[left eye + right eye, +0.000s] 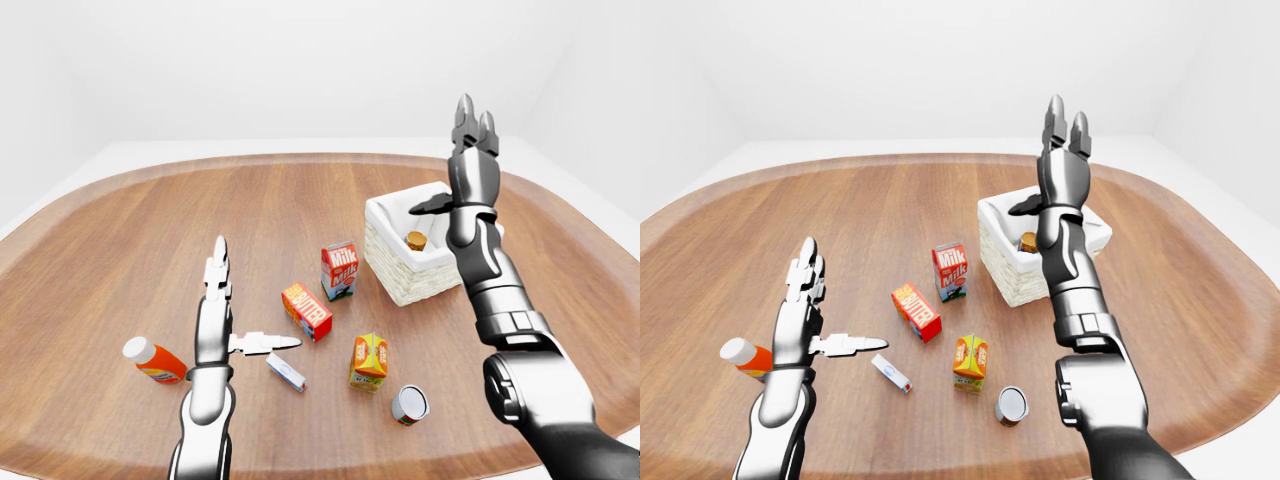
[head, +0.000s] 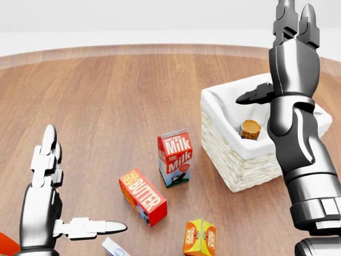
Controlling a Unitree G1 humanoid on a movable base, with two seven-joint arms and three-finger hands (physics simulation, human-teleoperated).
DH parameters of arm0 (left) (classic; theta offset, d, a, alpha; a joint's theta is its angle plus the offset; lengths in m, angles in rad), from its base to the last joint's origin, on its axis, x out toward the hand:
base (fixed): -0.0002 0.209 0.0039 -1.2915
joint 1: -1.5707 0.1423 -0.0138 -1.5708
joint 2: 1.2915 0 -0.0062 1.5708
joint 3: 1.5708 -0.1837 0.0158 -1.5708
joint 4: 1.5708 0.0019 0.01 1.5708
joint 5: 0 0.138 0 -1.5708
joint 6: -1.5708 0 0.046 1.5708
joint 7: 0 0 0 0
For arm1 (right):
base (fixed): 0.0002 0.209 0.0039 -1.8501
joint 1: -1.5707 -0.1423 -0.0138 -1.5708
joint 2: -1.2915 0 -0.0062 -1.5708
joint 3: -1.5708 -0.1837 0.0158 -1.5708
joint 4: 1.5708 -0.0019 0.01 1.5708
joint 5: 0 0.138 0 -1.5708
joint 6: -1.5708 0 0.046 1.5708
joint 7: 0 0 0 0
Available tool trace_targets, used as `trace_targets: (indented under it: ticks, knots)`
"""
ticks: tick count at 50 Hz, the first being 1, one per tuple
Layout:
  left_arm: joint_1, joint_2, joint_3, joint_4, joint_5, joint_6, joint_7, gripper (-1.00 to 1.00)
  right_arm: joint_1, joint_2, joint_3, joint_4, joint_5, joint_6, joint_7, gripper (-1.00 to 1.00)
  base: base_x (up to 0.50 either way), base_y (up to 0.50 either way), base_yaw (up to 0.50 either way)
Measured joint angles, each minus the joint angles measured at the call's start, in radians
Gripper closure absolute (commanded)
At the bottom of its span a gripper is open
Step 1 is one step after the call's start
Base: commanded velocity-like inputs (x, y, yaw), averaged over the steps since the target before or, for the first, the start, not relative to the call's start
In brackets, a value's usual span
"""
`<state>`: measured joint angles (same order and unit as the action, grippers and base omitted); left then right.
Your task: Pick up the alphabet soup and the tomato sauce, and put them in the basket.
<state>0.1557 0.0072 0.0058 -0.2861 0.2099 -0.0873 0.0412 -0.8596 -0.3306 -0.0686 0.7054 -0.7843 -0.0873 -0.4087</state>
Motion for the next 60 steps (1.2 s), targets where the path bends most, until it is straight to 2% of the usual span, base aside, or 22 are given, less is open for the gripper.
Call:
trace_targets:
  ticks: [23, 60]
  knots:
    - [0.003, 0.000, -0.002, -0.005, 0.001, 0.000, 0.000, -1.00, 0.246, 0.049, -0.045, -0.450, 0.109, 0.000, 0.163, -1.00, 0.00, 0.00, 0.00]
    - [0.008, -0.001, -0.004, -0.017, 0.001, 0.000, -0.002, -1.00, 0.544, 0.116, -0.104, -0.924, 0.230, 0.000, 0.331, -1.00, 0.00, 0.00, 0.00]
